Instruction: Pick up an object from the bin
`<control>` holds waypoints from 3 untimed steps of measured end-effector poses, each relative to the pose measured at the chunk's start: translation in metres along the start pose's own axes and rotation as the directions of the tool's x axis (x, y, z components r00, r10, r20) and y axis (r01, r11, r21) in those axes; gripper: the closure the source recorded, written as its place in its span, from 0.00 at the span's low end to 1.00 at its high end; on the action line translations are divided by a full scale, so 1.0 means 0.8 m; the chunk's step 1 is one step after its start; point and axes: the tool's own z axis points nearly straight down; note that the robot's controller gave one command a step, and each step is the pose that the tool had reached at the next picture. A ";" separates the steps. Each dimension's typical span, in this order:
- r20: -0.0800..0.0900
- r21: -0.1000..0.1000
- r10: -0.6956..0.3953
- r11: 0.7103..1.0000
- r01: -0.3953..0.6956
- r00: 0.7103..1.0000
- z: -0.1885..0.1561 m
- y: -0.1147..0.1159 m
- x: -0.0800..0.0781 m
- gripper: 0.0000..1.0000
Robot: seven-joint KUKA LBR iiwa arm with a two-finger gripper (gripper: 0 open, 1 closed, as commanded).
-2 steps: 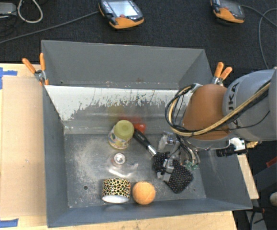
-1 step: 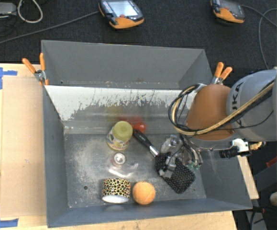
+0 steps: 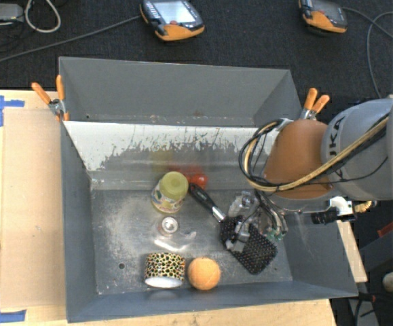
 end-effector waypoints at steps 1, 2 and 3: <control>0.002 -0.004 0.145 0.989 -0.145 0.989 0.016 -0.004 0.003 1.00; 0.002 -0.004 0.145 0.989 -0.145 0.989 0.016 -0.004 0.003 1.00; 0.017 -0.011 0.117 0.993 -0.117 0.993 0.015 -0.012 0.013 1.00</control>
Offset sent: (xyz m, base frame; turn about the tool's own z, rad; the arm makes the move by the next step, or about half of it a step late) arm 0.0000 0.0000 0.0000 0.0000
